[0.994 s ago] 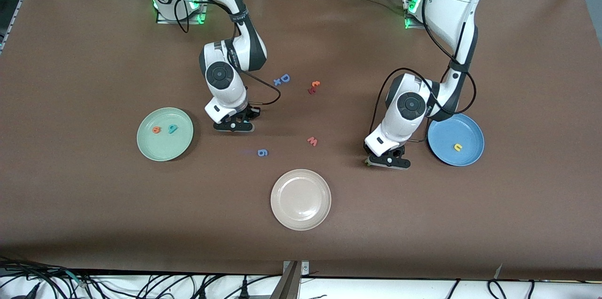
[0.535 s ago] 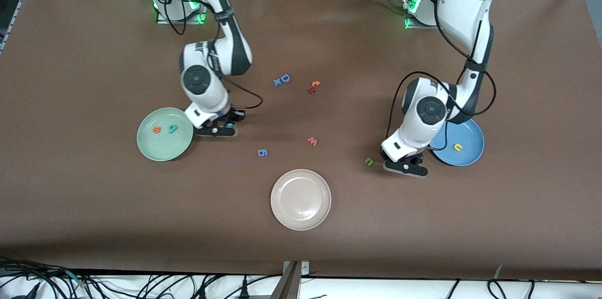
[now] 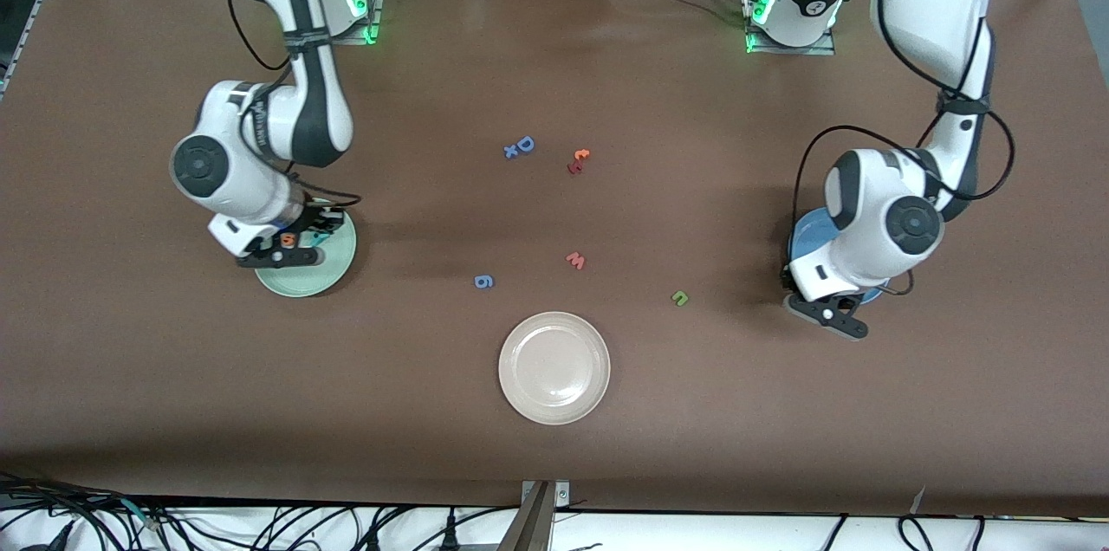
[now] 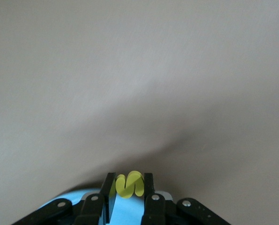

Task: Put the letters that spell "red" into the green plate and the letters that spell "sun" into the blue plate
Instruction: 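Carry the r to the green plate while the left gripper carries the s, then release the r on the green plate while the left gripper releases the s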

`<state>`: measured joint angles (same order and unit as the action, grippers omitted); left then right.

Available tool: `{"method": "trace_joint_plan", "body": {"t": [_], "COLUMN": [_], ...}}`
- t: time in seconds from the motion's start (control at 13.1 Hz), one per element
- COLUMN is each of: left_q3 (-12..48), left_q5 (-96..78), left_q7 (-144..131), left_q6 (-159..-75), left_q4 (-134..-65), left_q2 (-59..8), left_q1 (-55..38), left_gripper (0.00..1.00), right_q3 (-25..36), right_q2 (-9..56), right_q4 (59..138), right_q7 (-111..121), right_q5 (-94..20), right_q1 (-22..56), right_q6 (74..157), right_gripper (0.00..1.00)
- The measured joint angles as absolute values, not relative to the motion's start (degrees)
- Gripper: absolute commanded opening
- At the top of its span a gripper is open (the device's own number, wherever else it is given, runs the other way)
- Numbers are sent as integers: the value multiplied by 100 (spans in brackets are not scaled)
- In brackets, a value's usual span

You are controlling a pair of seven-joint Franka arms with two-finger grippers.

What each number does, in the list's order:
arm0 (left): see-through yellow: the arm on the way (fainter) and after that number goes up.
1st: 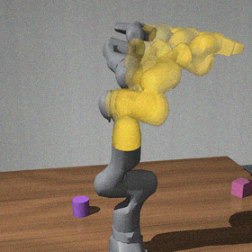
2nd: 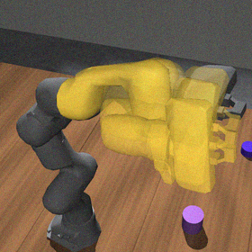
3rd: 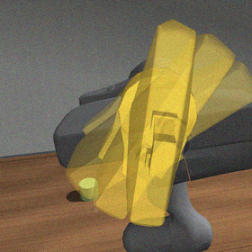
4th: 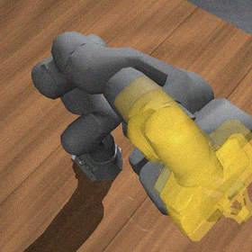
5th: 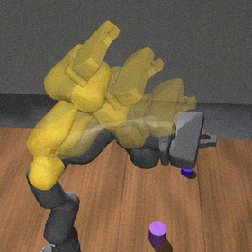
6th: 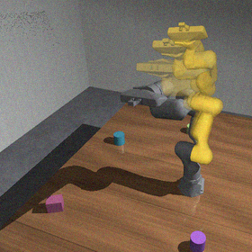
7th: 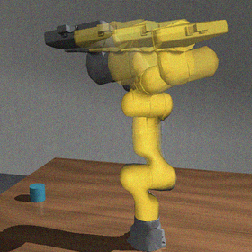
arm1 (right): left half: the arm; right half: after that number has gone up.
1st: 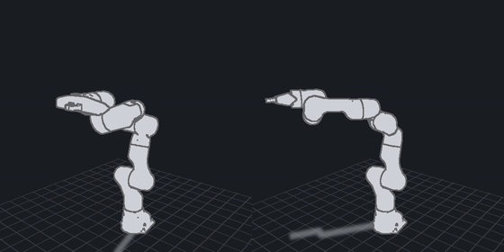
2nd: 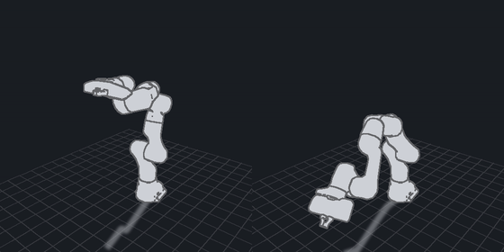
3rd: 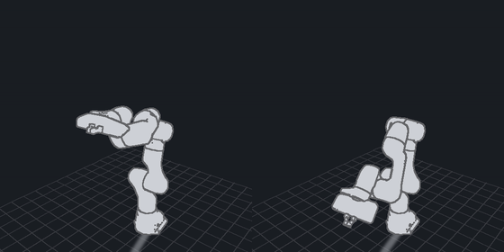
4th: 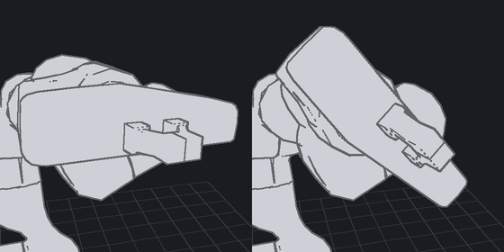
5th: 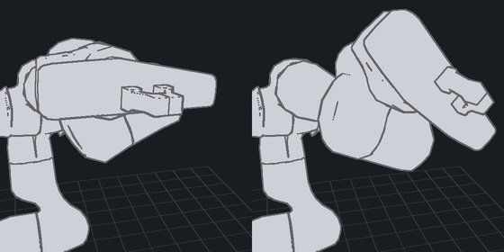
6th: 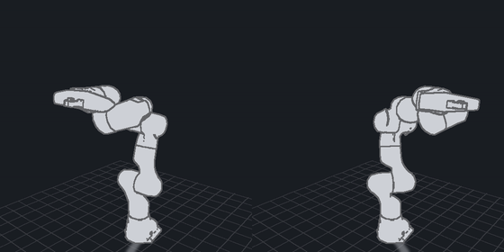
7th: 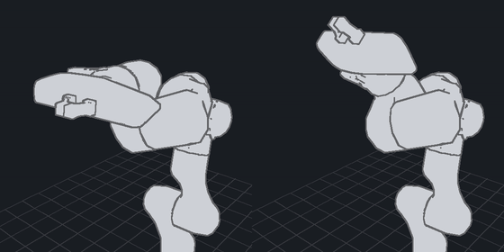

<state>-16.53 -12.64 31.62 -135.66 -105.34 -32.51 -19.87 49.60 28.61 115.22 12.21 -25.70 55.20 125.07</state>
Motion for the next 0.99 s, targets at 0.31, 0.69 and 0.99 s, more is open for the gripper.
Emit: {"method": "trace_joint_plan", "body": {"t": [0.31, 0.69, 0.99], "left_q3": [-1789, -1794, -1778], "left_q5": [-1289, -1289, -1358], "left_q7": [3779, 3830, 3826], "left_q6": [-13030, -12886, -12889], "left_q4": [-10747, -10827, -10690], "left_q2": [-3252, -3262, -3212], "left_q1": [-1929, -1929, -1972], "left_gripper": [25, 100, 100], "right_q3": [4501, 3238, 3060], "right_q2": [3327, 3596, 3606], "right_q4": [11530, 11257, 11167], "right_q7": [1512, 1558, 1634], "right_q5": [-2572, -2607, -2607], "right_q1": [4871, 3516, 3232], "right_q6": [13282, 13713, 13712], "right_gripper": [0, 44, 100]}}
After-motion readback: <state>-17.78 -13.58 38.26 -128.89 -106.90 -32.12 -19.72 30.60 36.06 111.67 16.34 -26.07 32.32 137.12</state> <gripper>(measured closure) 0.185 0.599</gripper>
